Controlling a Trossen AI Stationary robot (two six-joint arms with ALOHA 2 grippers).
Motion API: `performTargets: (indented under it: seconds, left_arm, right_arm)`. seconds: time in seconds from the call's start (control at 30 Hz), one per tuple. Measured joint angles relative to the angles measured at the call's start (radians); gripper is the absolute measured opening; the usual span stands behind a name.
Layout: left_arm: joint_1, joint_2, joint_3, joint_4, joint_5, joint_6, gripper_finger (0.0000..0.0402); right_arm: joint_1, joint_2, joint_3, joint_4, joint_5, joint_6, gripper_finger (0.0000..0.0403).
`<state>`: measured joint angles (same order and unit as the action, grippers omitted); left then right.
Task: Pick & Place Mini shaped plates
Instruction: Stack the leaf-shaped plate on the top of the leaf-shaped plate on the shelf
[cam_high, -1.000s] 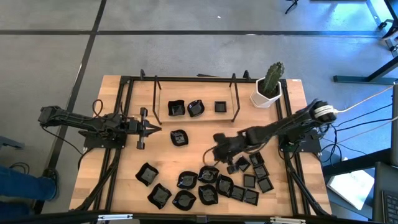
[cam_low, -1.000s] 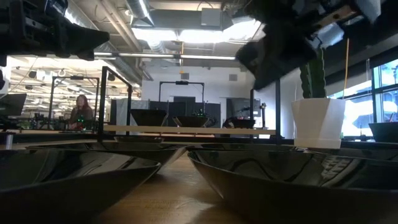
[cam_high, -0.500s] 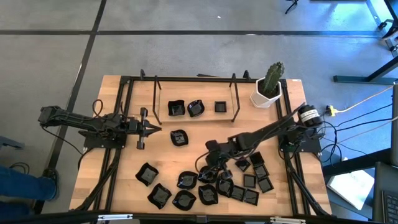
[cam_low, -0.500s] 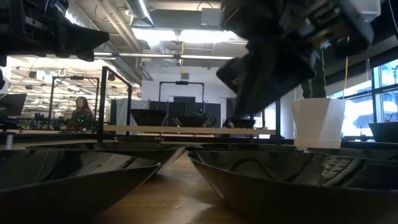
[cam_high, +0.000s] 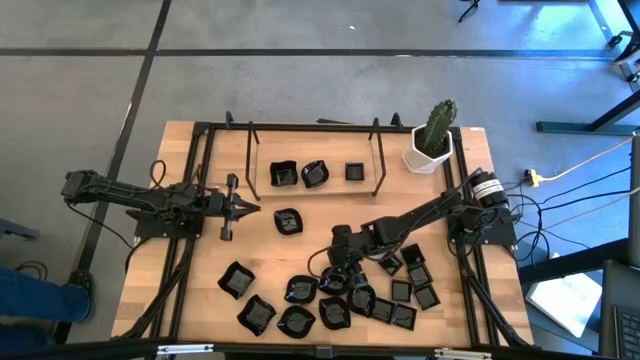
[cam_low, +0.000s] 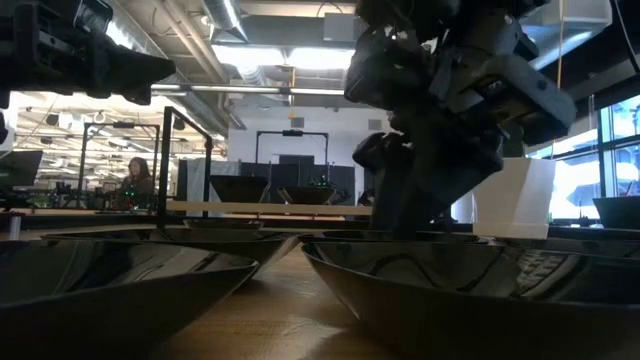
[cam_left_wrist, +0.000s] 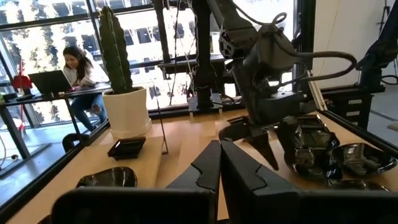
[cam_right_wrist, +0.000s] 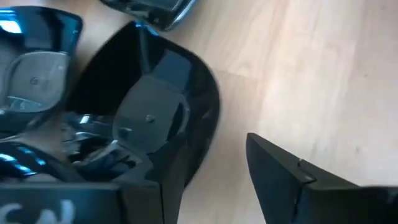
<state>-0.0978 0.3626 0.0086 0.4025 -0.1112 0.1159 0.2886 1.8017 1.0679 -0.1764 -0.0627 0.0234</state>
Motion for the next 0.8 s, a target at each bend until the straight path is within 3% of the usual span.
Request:
performTargets:
  seconds: [0.6, 0.8]
  left_arm:
    - [0.0, 0.0, 0.0, -0.003, -0.002, 0.001, 0.0005]
    - [0.0, 0.0, 0.0, -0.003, -0.003, 0.002, 0.0007]
  right_arm:
    - [0.008, 0.019, 0.0, 0.008, 0.017, 0.003, 0.0164]
    - [0.007, 0.022, 0.0, 0.008, 0.018, -0.008, 0.0121]
